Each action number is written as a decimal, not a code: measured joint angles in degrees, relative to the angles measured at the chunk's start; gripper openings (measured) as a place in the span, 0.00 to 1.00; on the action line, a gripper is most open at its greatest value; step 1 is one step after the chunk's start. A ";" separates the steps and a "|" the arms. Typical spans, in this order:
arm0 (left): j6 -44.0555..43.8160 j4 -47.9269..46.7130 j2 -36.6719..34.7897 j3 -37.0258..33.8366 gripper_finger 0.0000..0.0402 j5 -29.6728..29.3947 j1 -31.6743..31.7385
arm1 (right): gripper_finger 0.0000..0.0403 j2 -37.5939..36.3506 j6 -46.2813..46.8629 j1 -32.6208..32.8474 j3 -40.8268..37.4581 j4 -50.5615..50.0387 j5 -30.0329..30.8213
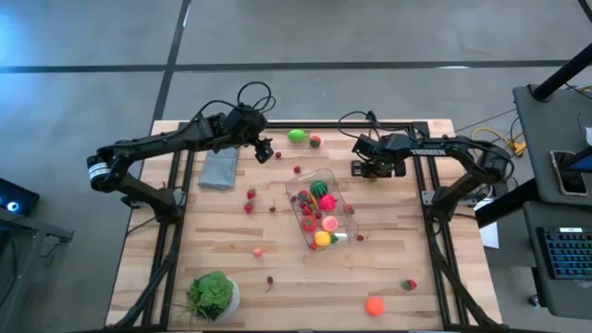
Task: Pick and placing Produce into tupperware
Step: Put the red strawberry into the transparent bin, then put the red cherry into the transparent bin
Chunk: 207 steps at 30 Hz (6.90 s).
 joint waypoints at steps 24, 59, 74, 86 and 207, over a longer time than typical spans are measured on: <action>-25.78 -10.78 0.00 0.00 0.63 0.14 -0.12 | 0.39 -5.22 -45.61 12.15 23.49 -1.34 -27.31; -40.45 -25.24 12.04 -4.74 0.63 12.25 -6.48 | 0.69 -3.03 -34.91 11.36 44.51 -13.16 6.44; -44.99 -21.84 14.01 -7.58 0.63 13.78 -10.62 | 0.67 -2.95 -37.04 11.36 44.46 -16.42 7.97; -46.49 -11.27 13.99 -14.04 0.63 16.95 -10.60 | 0.66 -2.93 -38.60 11.36 44.44 -16.49 7.99; -43.86 20.76 10.56 -5.05 0.72 26.04 -17.21 | 0.79 -24.08 -28.36 34.66 20.43 -35.07 6.29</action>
